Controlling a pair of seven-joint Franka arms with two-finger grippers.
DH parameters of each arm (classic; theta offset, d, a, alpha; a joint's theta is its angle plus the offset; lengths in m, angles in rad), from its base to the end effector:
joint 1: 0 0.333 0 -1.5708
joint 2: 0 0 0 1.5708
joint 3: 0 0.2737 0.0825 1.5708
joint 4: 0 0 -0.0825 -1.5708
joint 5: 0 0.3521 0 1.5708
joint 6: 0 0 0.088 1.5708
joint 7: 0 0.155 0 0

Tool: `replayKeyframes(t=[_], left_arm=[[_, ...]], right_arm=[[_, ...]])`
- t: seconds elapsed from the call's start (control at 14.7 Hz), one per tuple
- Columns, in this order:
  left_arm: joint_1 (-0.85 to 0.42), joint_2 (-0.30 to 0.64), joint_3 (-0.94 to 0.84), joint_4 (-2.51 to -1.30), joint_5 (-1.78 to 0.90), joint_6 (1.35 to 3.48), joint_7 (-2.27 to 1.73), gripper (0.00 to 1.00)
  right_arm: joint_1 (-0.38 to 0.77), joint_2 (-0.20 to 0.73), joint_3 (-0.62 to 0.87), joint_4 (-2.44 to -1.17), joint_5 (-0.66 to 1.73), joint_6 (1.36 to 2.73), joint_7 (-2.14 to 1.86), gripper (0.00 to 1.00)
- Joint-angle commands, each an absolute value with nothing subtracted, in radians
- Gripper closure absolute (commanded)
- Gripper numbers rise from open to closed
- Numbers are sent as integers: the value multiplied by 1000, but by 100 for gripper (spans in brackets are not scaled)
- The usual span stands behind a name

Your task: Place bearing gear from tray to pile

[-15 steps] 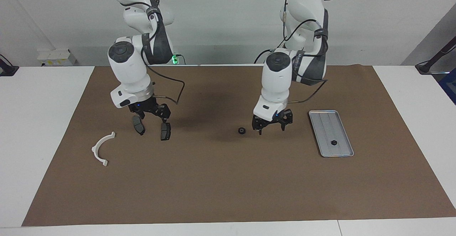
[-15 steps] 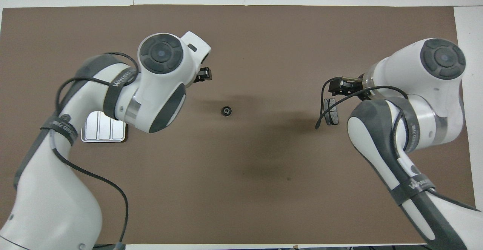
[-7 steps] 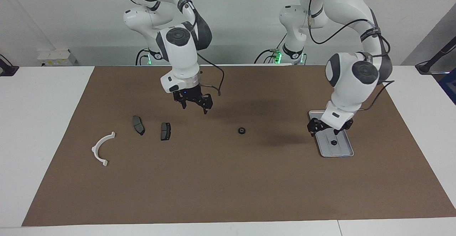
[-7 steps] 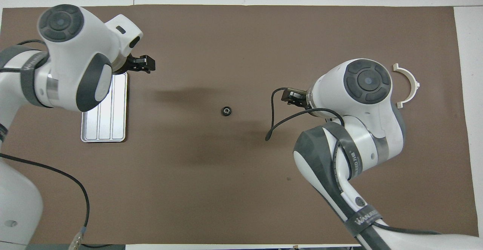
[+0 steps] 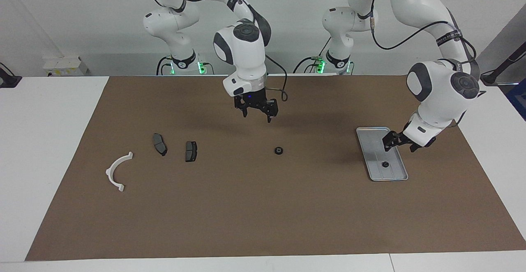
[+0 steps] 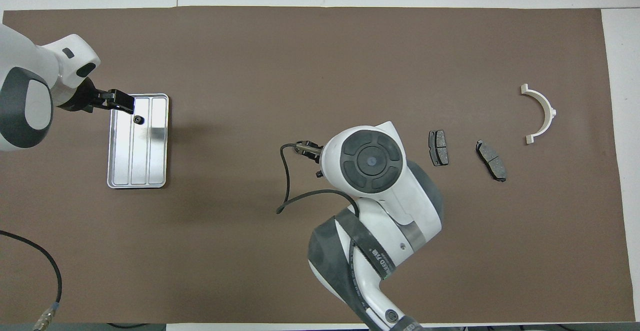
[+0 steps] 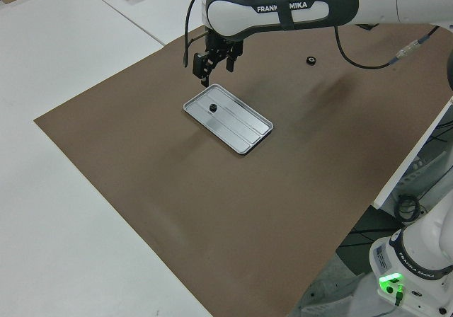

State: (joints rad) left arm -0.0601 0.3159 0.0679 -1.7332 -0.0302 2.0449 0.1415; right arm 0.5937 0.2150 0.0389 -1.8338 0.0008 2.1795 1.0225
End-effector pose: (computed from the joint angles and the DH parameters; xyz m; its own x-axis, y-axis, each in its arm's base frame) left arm 0.6014 -0.0001 0.3237 0.9924 -0.1229 -0.0026 -0.1229 -0.9924 0.0062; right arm 0.4819 0.3525 0.3520 0.9212 -0.3844 0.0603 -0.3760 -0.9193 -0.1160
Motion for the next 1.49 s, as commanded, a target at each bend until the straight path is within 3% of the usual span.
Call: replayKeyframes(t=[0.0, 0.27, 0.48, 0.68, 1.43], left_arm=[[-57, 284, 60, -1851, -46, 2175, 163, 5], [-55, 288, 60, -1907, -46, 2256, 184, 6], [-54, 313, 60, -1907, -46, 2285, 206, 8], [-54, 325, 60, -1914, -48, 2318, 206, 9], [-54, 350, 61, -1951, -46, 2414, 206, 9]], right_arm=[[620, 299, 32, -1729, 2, 2175, 1058, 0], [649, 408, 31, -1613, -29, 2143, 1103, 0], [686, 553, 31, -1464, -95, 2102, 1198, 0], [684, 623, 26, -1430, -103, 2106, 1219, 0], [624, 650, 28, -1453, -81, 2184, 1218, 0]])
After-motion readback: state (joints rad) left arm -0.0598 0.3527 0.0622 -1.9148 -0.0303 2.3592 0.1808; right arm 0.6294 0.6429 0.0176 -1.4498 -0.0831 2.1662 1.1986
